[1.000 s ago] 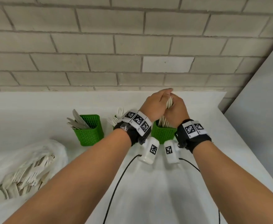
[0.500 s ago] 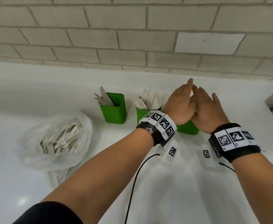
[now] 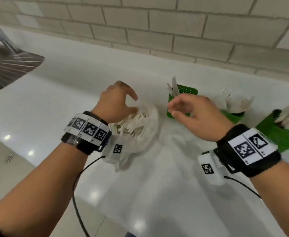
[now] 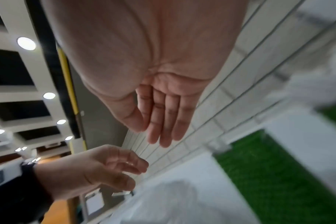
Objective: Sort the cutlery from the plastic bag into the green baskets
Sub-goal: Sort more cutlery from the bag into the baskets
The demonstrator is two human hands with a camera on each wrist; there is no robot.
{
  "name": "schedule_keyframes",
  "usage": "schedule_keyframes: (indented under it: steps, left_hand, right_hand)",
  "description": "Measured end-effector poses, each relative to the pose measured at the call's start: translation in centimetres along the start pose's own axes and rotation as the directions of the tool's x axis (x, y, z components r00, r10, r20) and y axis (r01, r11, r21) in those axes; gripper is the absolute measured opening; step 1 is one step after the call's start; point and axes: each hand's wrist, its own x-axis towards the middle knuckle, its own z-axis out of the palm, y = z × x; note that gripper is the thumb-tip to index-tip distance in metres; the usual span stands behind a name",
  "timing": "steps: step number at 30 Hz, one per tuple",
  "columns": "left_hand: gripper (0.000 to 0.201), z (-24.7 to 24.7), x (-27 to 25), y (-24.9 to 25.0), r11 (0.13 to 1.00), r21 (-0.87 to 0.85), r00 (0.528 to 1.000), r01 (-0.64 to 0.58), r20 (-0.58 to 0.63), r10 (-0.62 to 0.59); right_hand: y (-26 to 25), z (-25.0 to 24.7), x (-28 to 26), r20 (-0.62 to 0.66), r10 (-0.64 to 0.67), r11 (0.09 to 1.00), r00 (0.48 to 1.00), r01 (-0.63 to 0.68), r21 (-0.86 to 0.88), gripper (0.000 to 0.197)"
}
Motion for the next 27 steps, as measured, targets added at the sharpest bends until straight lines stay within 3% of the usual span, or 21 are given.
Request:
schedule_keyframes:
  steps: [2,4,6,8,11,13,14,15,17,18,19,21,22,23,27]
  left_hand:
    - [0.070,0.1,-0.5,-4.0,0.981,0.095,0.979,0.170,0.094,-0.179]
    - [0.082,1.0,-0.6,-6.7,0.963,0.061,0.942,0.264,0.196,-0.271]
    - [0.066,2.1,-0.3,-8.6,0.966,0.036,0.929,0.257,0.267,-0.257]
    - [0.042,2.8,0.6,-10.1,0.980,-0.018,0.950,0.199,0.247,-0.188]
    - [0.021,3.2,2.4,-11.3,0.962,-0.236,0.975,0.139,0.203,-0.091]
    - [0.022,3.2,3.2,-11.4,0.914,-0.379,0.975,0.144,0.214,-0.065]
    - [0.024,3.2,3.4,-11.4,0.896,-0.421,0.976,0.142,0.210,-0.056]
    - [0.025,3.2,3.6,-11.5,0.885,-0.447,0.979,0.132,0.200,-0.045]
    - [0.027,3.2,3.9,-12.0,0.861,-0.493,0.981,0.123,0.192,-0.030]
    - [0.026,3.2,4.0,-12.3,0.849,-0.515,0.982,0.121,0.188,-0.026]
    - [0.026,3.2,4.2,-12.6,0.841,-0.530,0.983,0.111,0.180,-0.017]
    - [0.024,3.1,4.7,-12.7,0.844,-0.533,0.988,0.056,0.154,0.031]
    - [0.024,3.1,4.9,-12.6,0.851,-0.525,0.989,0.021,0.138,0.061]
    - [0.024,3.1,5.0,-12.4,0.855,-0.518,0.989,-0.006,0.126,0.084]
    - [0.025,3.1,5.3,-11.7,0.844,-0.532,0.989,-0.069,0.075,0.128]
  right_hand:
    - [-0.8,3.9,2.7,0.123,-0.021,1.000,0.992,0.020,0.011,0.019]
    - [-1.0,7.4,5.4,0.242,-0.002,0.996,0.970,0.024,-0.086,0.028]
    - [-0.8,9.8,8.0,0.351,0.103,0.942,0.931,0.022,-0.334,0.042]
    - [-0.4,11.1,10.2,0.446,0.226,0.842,0.866,0.057,-0.536,0.063]
    - [-0.3,11.9,12.2,0.545,0.320,0.731,0.775,0.164,-0.662,0.107]
    - [-0.8,12.7,12.8,0.585,0.317,0.627,0.746,0.298,-0.720,0.113]
    - [-0.9,13.1,13.1,0.609,0.315,0.602,0.728,0.343,-0.721,0.110]
    - [-1.3,13.2,13.3,0.635,0.326,0.645,0.700,0.326,-0.691,0.106]
    - [-2.2,12.7,13.9,0.653,0.369,0.786,0.662,0.152,-0.599,0.090]
    - [-2.5,12.6,14.0,0.661,0.361,0.800,0.658,0.146,-0.582,0.085]
    - [-2.7,12.7,14.0,0.648,0.339,0.771,0.682,0.193,-0.606,0.085]
    - [-2.7,14.0,13.4,0.618,0.287,0.566,0.732,0.391,-0.726,0.097]
    - [-2.6,14.8,13.0,0.630,0.279,0.494,0.725,0.454,-0.741,0.099]
    - [-2.8,15.4,12.9,0.639,0.285,0.486,0.715,0.467,-0.739,0.093]
    - [-4.1,16.0,14.3,0.634,0.296,0.521,0.714,0.436,-0.734,0.016]
